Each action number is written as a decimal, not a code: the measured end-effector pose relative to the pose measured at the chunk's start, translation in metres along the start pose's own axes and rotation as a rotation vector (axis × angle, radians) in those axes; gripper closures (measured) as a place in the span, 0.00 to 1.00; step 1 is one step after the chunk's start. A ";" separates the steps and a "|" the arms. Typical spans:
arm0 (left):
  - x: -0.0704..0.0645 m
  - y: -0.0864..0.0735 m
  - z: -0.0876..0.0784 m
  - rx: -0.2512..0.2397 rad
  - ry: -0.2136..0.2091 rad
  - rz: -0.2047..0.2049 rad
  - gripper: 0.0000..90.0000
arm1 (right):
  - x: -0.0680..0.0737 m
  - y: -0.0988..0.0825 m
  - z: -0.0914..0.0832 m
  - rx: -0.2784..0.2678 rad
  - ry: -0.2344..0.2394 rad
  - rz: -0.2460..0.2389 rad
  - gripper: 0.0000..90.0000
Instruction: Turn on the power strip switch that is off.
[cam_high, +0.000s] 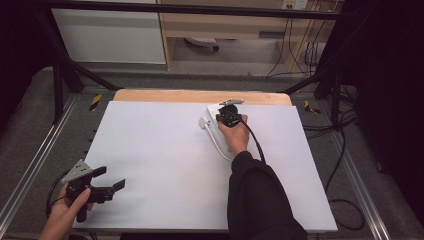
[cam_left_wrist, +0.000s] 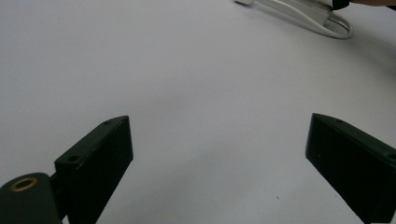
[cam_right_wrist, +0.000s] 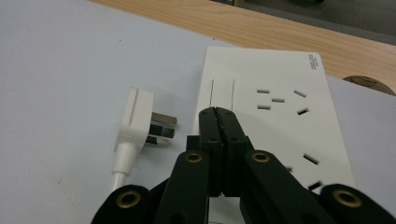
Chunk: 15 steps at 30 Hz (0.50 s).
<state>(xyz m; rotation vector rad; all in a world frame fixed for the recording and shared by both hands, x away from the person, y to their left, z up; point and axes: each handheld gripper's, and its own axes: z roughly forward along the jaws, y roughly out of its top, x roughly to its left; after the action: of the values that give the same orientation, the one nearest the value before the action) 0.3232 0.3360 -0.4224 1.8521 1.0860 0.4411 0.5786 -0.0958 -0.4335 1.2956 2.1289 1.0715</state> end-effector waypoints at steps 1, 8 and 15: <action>0.000 0.000 0.000 0.000 0.000 0.000 0.08 | 0.000 0.001 0.000 0.004 -0.001 0.001 1.00; 0.000 0.000 0.000 0.001 0.001 0.001 0.08 | 0.002 0.003 0.002 0.026 -0.011 -0.011 1.00; 0.000 0.000 0.000 0.000 0.000 -0.002 0.08 | 0.001 0.003 0.003 0.019 -0.006 -0.001 1.00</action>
<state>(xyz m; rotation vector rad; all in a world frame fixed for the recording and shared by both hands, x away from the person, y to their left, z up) 0.3233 0.3362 -0.4226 1.8507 1.0875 0.4401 0.5814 -0.0927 -0.4330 1.3049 2.1398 1.0485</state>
